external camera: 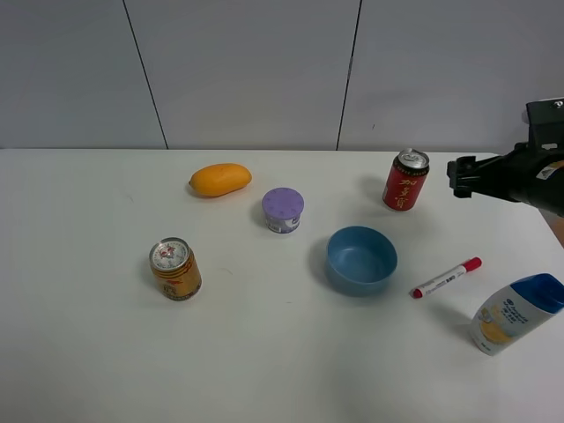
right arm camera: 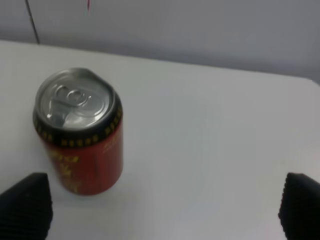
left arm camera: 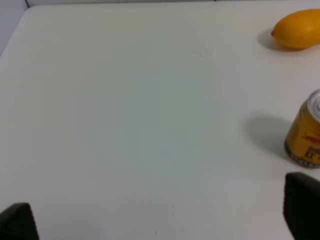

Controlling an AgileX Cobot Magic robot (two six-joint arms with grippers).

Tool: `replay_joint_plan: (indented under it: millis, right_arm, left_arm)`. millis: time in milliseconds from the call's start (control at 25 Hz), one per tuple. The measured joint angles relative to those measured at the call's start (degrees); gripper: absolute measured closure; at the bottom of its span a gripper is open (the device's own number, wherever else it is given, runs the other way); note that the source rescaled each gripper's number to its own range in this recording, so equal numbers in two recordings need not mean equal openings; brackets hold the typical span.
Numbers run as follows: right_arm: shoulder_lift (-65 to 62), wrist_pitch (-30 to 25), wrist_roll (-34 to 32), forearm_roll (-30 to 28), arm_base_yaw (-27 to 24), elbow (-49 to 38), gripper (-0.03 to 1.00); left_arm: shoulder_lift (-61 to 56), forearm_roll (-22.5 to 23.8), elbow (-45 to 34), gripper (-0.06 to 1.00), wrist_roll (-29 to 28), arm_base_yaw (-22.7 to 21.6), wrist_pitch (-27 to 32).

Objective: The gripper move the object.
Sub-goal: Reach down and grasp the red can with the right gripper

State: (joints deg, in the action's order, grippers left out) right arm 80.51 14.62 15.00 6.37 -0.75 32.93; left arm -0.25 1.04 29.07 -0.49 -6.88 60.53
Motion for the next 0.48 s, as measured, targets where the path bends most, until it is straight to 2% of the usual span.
replay_joint_plan:
  millis: [320, 480]
  right_arm:
    - [10.13, 12.72, -1.85, -5.39, 0.13, -1.42, 0.22]
    - [16.55, 20.29, -5.34, -9.88, 1.48, -1.42, 0.22]
  left_arm:
    - [0.0, 0.0, 0.0, -0.06, 0.0, 0.0, 0.0]
    - [0.0, 0.0, 0.0, -0.06, 0.0, 0.0, 0.0]
